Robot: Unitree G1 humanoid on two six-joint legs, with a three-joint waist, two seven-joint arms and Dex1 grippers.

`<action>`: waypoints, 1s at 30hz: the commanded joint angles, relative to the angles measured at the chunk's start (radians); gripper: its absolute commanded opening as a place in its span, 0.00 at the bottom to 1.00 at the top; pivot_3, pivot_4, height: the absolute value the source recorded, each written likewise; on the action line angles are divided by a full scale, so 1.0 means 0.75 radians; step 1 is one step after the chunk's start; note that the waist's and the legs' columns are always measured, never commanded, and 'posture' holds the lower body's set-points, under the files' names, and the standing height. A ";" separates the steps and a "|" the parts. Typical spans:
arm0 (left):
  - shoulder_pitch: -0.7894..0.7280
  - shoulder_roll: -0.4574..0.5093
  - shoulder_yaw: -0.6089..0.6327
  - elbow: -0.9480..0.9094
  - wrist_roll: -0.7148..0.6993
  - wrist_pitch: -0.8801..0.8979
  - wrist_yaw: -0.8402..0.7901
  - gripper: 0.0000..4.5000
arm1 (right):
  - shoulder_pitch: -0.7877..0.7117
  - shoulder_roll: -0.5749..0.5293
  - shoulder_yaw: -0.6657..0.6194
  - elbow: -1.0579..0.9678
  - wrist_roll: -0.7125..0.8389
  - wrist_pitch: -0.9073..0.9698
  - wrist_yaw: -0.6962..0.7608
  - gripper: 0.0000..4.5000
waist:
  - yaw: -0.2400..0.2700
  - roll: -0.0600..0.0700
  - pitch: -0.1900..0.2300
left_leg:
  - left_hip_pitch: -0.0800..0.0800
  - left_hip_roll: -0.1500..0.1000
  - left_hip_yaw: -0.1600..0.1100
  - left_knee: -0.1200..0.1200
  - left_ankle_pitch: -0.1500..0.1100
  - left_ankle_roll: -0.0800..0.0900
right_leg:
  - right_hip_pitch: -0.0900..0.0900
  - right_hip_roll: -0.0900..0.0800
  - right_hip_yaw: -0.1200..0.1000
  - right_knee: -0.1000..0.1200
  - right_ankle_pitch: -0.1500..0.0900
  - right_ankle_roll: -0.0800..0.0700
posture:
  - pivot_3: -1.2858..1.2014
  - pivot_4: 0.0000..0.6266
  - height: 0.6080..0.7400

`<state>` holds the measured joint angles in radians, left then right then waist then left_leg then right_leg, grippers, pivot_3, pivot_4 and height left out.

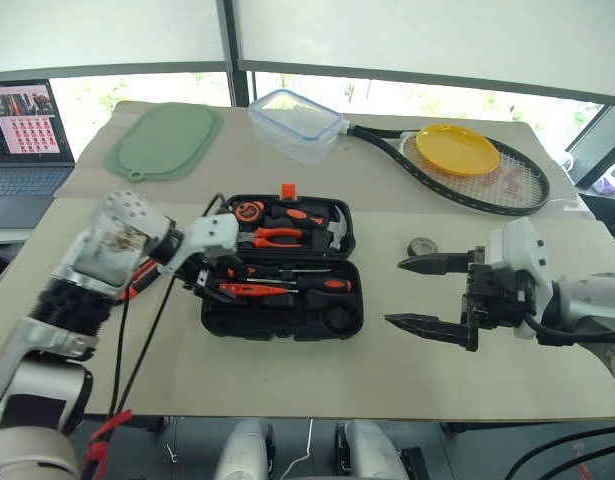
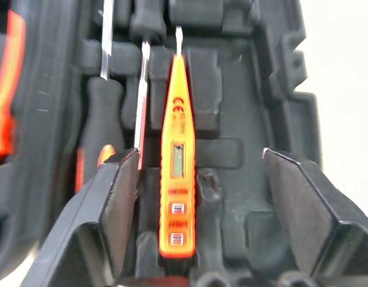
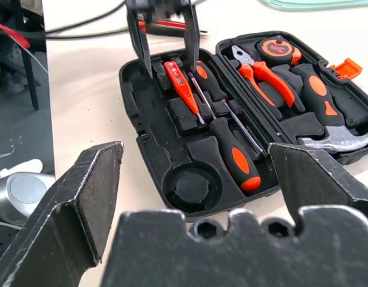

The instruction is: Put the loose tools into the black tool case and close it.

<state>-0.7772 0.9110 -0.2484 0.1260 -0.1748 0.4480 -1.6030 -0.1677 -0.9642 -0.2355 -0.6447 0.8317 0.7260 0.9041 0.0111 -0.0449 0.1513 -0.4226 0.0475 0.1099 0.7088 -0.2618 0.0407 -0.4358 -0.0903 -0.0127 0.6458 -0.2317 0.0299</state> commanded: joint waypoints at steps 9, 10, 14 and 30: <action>0.322 -0.233 0.265 -0.046 -0.146 -0.144 0.360 0.01 | -0.027 0.012 0.009 -0.001 0.021 0.016 -0.044 1.00 | 0.010 0.001 0.000 | 0.000 0.000 -0.001 0.004 -0.001 0.002 | 0.003 -0.002 -0.001 0.000 0.000 0.002 | 0.52 0.24 0.99; 0.333 -0.246 0.255 -0.038 -0.140 -0.163 0.374 0.01 | -0.029 0.011 0.010 0.003 0.022 0.017 -0.043 1.00 | 0.010 0.001 0.000 | 0.000 0.000 -0.001 0.004 -0.001 0.002 | 0.003 -0.002 -0.002 0.000 0.000 0.002 | 0.52 0.24 0.99; 0.333 -0.275 0.205 0.036 -0.080 -0.252 0.429 0.01 | -0.038 0.007 0.014 0.010 0.028 0.021 -0.046 1.00 | 0.005 0.001 -0.001 | 0.000 -0.001 0.000 0.004 -0.002 0.002 | 0.003 -0.001 -0.001 0.000 0.000 0.002 | 0.52 0.24 0.99; 0.368 -0.277 0.127 0.198 0.020 -0.460 0.421 0.01 | -0.044 0.013 0.024 0.024 0.026 0.033 -0.052 1.00 | 0.004 0.002 -0.001 | 0.001 0.000 0.000 0.004 -0.002 0.003 | 0.004 -0.002 -0.001 0.000 0.001 0.001 | 0.52 0.24 0.99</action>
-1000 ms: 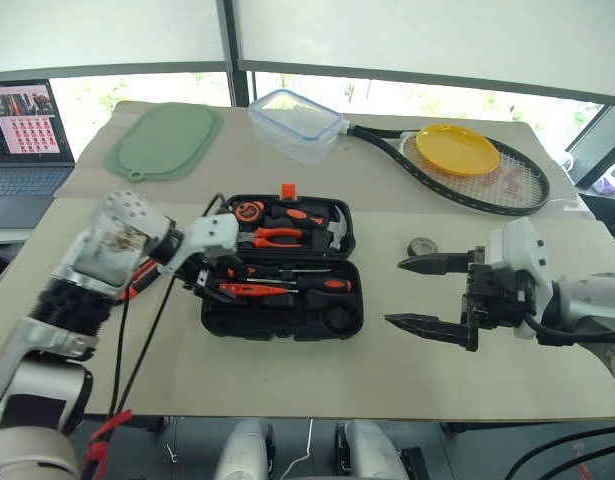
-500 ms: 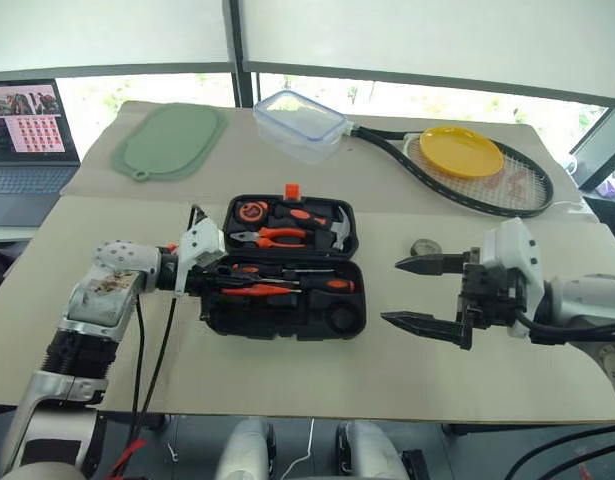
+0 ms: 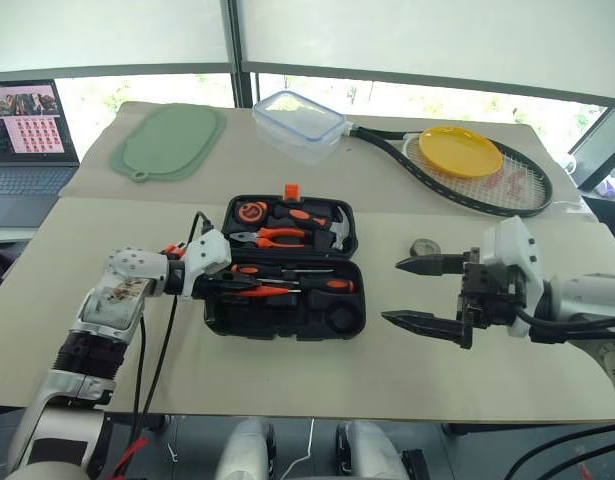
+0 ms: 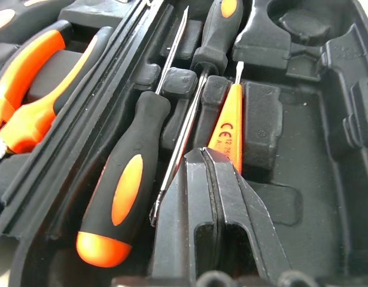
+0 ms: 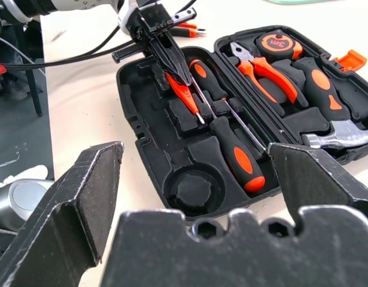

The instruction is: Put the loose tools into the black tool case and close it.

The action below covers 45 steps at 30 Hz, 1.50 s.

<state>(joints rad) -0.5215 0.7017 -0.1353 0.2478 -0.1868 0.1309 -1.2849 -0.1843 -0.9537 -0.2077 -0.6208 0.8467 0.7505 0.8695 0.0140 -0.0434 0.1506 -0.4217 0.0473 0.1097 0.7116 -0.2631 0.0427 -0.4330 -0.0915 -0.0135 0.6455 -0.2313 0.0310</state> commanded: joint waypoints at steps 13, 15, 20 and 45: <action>0.061 0.047 0.092 -0.162 -0.091 0.066 0.047 0.01 | 0.000 0.000 -0.007 0.005 -0.011 -0.005 -0.001 1.00 | -0.002 0.003 -0.001 | 0.010 0.003 0.000 -0.003 -0.001 0.001 | 0.011 0.000 0.000 -0.004 0.000 0.000 | 0.52 0.24 0.99; 0.055 0.056 0.109 -0.230 -0.127 0.124 0.046 0.01 | 0.004 -0.002 -0.010 0.010 -0.015 -0.009 0.007 1.00 | 0.000 0.003 -0.001 | 0.009 0.003 0.000 -0.003 -0.001 0.001 | 0.011 0.000 0.000 -0.004 0.000 0.000 | 0.52 0.24 0.99; 0.055 0.031 0.076 -0.298 -0.120 0.139 0.075 0.01 | 0.000 0.002 0.004 0.013 -0.025 -0.014 0.015 1.00 | 0.000 0.003 -0.001 | 0.009 0.002 0.000 -0.003 -0.001 0.001 | 0.011 -0.001 0.000 -0.005 0.000 0.000 | 0.52 0.24 0.99; 0.221 0.069 -0.024 -0.061 0.105 -0.215 0.143 0.01 | -0.006 0.025 0.017 0.027 -0.029 -0.010 -0.002 1.00 | -0.002 0.008 -0.004 | 0.015 0.003 0.000 -0.004 -0.001 0.001 | 0.014 -0.001 0.001 -0.005 0.000 0.000 | 0.52 0.24 0.99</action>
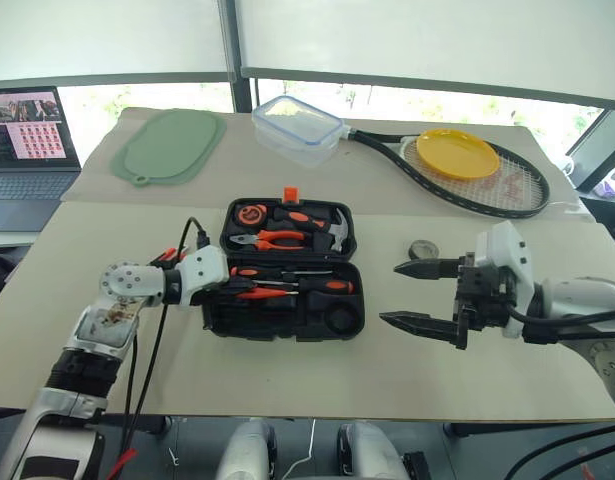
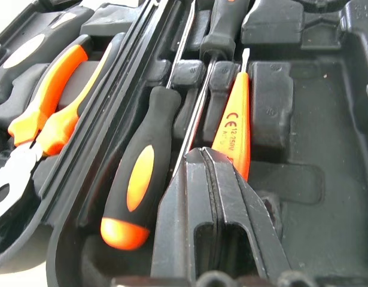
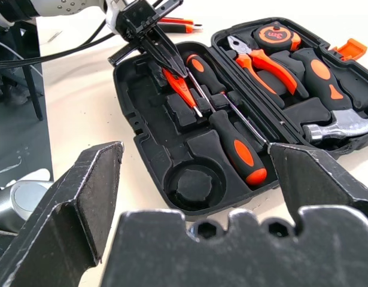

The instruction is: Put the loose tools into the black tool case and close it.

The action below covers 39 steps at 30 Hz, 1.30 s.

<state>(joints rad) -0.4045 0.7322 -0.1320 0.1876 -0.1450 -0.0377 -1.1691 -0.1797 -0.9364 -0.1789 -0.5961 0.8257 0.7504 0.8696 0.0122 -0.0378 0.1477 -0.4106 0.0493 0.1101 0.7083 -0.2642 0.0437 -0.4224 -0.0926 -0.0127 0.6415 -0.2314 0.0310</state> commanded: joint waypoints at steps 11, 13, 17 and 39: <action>0.071 0.047 0.079 -0.015 -0.042 0.090 0.015 0.01 | -0.033 0.022 0.014 0.025 -0.037 -0.031 0.015 1.00 | -0.001 0.005 -0.003 | 0.005 0.000 0.002 -0.009 0.000 -0.001 | 0.001 0.000 0.002 -0.001 0.000 -0.001 | 0.52 0.24 0.99; 0.052 0.058 0.134 -0.063 -0.111 0.186 0.021 0.01 | -0.068 0.031 0.027 0.035 -0.036 -0.033 0.023 1.00 | -0.002 0.005 -0.003 | 0.005 -0.001 0.002 -0.008 0.000 -0.001 | 0.001 -0.001 0.002 -0.001 0.000 -0.001 | 0.52 0.24 0.99; 0.061 0.136 0.332 -0.247 -0.321 0.501 0.062 0.12 | -0.165 0.039 0.055 0.069 -0.032 -0.039 0.064 1.00 | -0.005 0.003 -0.001 | 0.002 0.000 0.002 -0.008 0.001 -0.001 | -0.002 0.000 0.001 -0.001 0.000 -0.001 | 0.52 0.24 0.99; 0.656 0.525 0.933 -0.034 -0.207 0.560 0.022 0.99 | -0.431 0.137 0.242 0.195 -0.118 -0.083 0.270 1.00 | 0.016 0.002 0.003 | 0.005 -0.001 0.004 -0.020 -0.006 -0.015 | -0.007 -0.010 -0.008 -0.015 -0.005 -0.013 | 0.52 0.24 0.99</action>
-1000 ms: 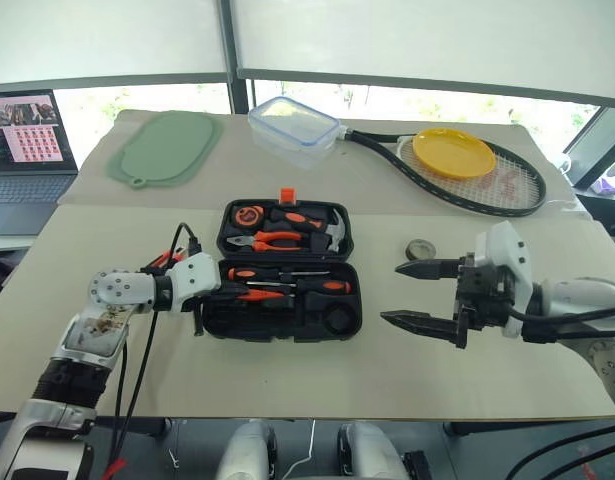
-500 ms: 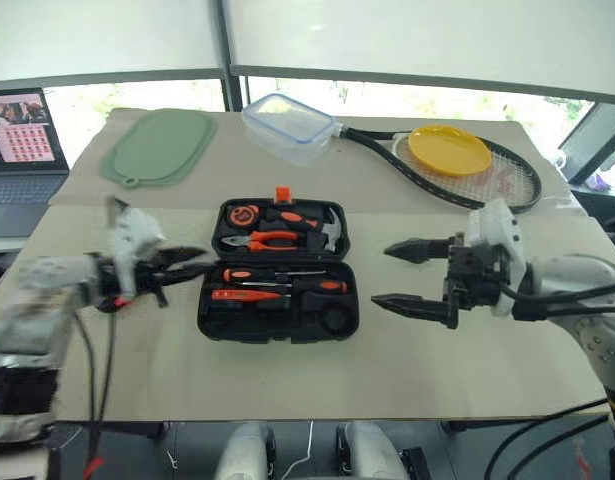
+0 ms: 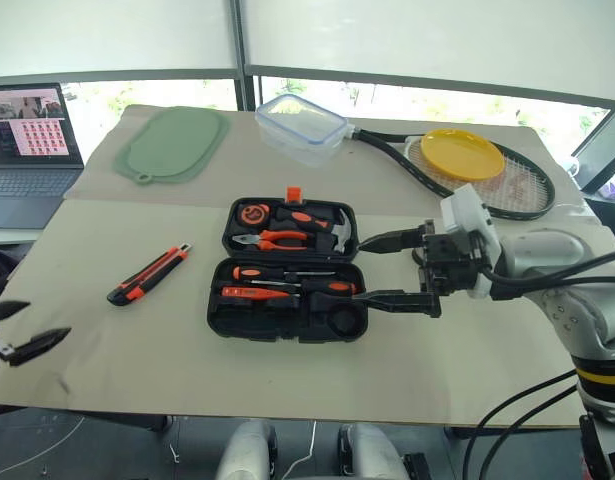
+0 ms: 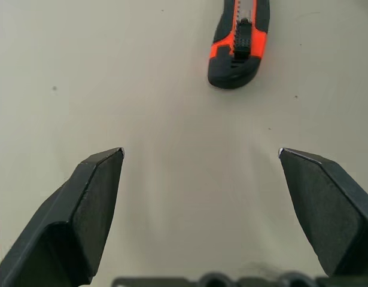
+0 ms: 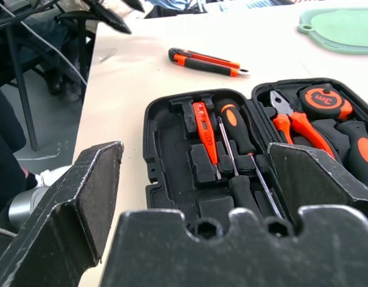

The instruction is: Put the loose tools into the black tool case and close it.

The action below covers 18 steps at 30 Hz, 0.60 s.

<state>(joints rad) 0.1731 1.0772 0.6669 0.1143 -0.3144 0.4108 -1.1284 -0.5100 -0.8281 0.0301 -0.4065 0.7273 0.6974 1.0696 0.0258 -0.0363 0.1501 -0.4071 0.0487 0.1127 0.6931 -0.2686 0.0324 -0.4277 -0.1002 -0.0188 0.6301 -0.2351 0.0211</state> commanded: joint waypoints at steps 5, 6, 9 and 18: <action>-0.536 0.064 -0.530 0.292 0.126 -0.054 -0.099 0.99 | 0.096 -0.028 -0.088 -0.149 0.050 0.020 -0.034 1.00 | -0.019 0.000 0.000 | -0.003 0.000 0.002 0.000 0.005 0.011 | 0.003 0.003 0.000 0.002 0.006 0.009 | 0.52 0.24 0.99; -0.595 0.057 -0.581 0.338 0.150 -0.072 -0.104 0.99 | 0.106 -0.030 -0.095 -0.160 0.055 0.024 -0.038 1.00 | -0.021 0.000 0.000 | -0.005 0.001 0.003 0.000 0.005 0.010 | 0.002 0.006 -0.001 0.002 0.006 0.009 | 0.52 0.24 0.99; -0.742 0.027 -0.726 0.470 0.232 -0.126 -0.111 0.99 | 0.127 -0.032 -0.109 -0.187 0.062 0.033 -0.062 1.00 | -0.035 0.000 0.000 | -0.006 0.001 0.005 0.000 0.004 0.009 | 0.000 0.010 0.001 0.001 0.006 0.009 | 0.52 0.24 0.99; -0.940 -0.047 -0.918 0.751 0.378 -0.211 -0.104 0.87 | 0.158 -0.033 -0.108 -0.238 0.036 0.015 -0.123 1.00 | -0.029 0.000 0.000 | -0.006 0.001 0.008 0.002 0.004 0.009 | 0.001 0.011 0.002 0.002 0.005 0.009 | 0.52 0.24 0.99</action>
<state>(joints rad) -0.5443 1.0347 -0.0080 0.6462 -0.0593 0.2661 -1.2092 -0.3928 -0.8471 -0.0209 -0.5511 0.7503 0.7209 0.9870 0.0040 -0.0367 0.1499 -0.4113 0.0493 0.1186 0.6947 -0.2653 0.0394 -0.4269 -0.0920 -0.0173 0.6321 -0.2312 0.0280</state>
